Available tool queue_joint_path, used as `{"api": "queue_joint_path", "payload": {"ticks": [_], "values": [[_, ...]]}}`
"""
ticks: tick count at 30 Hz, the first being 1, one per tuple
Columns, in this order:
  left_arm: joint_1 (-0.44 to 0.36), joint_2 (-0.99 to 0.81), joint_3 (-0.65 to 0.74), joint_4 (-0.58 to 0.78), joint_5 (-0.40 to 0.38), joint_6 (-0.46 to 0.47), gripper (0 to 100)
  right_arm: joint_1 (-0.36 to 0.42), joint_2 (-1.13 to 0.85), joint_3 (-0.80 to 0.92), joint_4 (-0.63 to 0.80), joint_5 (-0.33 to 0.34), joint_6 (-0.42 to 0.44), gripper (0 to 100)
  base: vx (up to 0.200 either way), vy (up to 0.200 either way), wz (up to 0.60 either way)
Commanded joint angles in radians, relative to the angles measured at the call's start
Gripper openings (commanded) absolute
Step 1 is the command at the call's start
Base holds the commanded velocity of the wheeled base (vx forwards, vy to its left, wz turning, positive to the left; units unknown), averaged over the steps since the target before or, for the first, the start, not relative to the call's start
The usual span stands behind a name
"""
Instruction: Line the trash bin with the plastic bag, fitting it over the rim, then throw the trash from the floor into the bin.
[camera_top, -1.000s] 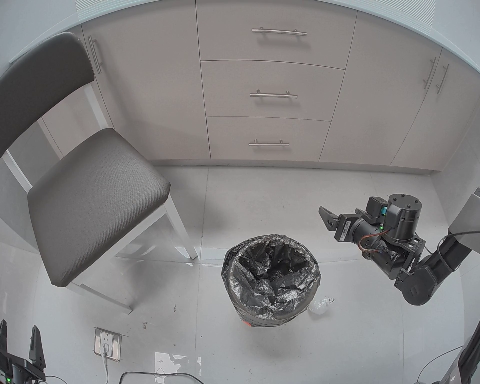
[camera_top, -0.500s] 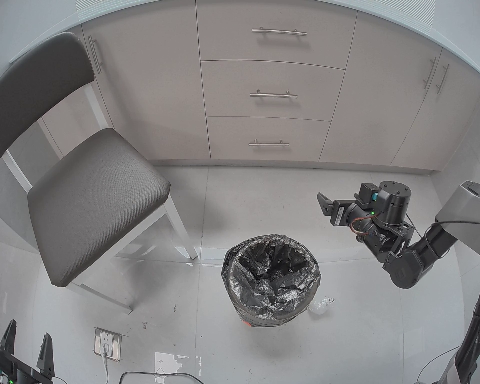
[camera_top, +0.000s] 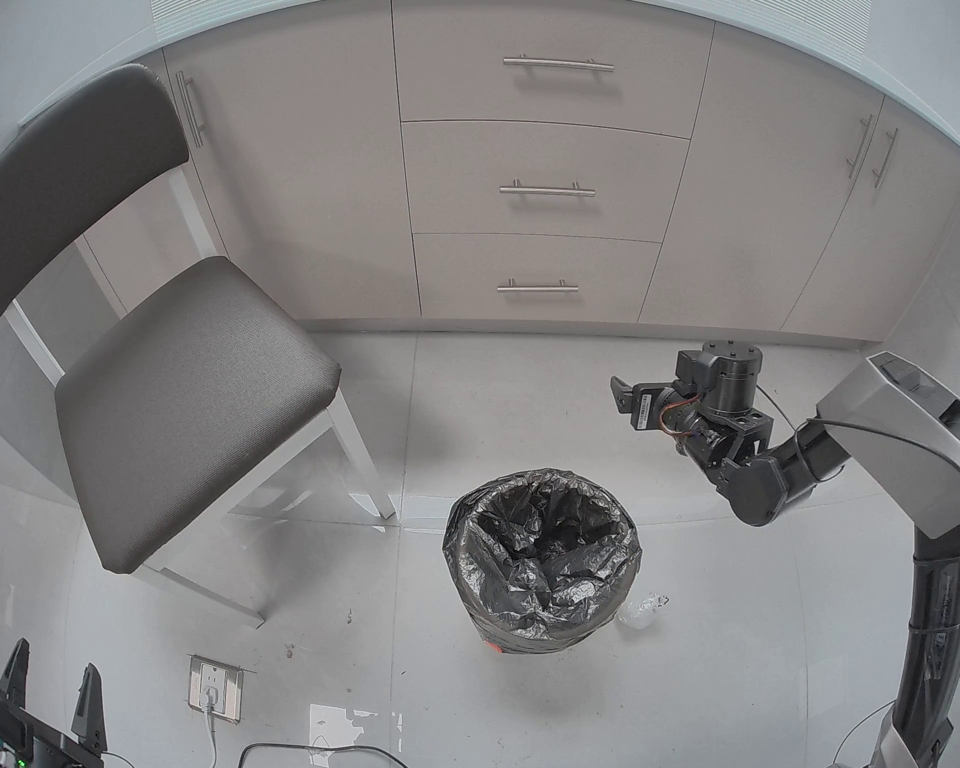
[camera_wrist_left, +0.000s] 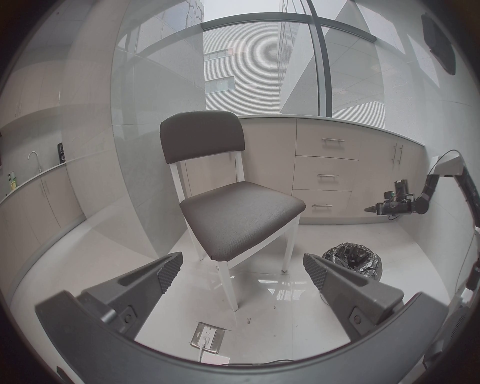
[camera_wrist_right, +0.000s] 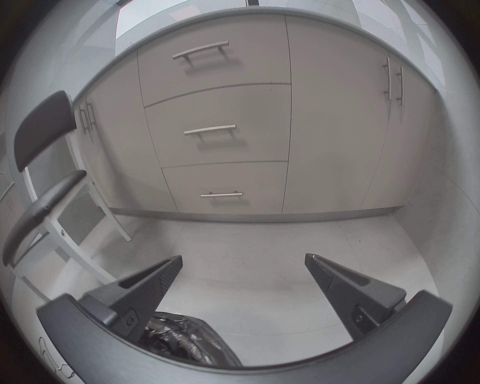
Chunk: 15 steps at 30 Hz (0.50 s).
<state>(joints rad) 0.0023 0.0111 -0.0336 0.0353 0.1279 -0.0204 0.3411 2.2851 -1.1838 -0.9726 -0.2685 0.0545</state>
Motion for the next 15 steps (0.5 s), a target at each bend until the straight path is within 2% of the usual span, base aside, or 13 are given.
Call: {"api": "queue_joint_path", "payload": {"ticks": [1,7,9,11,15], "values": [[-0.001,-0.011,0.001,0.000,-0.051,-0.021,100,-0.040,0.215,-0.203,0.046,-0.063,-0.038,100,0.000,0.000,0.00],[-0.001,-0.011,0.008,0.001,-0.113,-0.004,100,-0.091,0.286,-0.341,0.143,-0.087,-0.045,100,0.000,0.000,0.00],[-0.001,-0.011,0.008,0.003,-0.114,-0.004,100,-0.091,0.287,-0.344,0.146,-0.087,-0.045,100,0.000,0.000,0.00],[-0.004,-0.006,0.015,0.005,-0.129,0.002,100,-0.108,0.327,-0.436,0.232,-0.089,-0.048,100,0.000,0.000,0.00],[-0.002,-0.006,0.015,0.005,-0.129,-0.003,100,-0.111,0.381,-0.540,0.301,-0.090,-0.070,100,0.000,0.000,0.00]]}}
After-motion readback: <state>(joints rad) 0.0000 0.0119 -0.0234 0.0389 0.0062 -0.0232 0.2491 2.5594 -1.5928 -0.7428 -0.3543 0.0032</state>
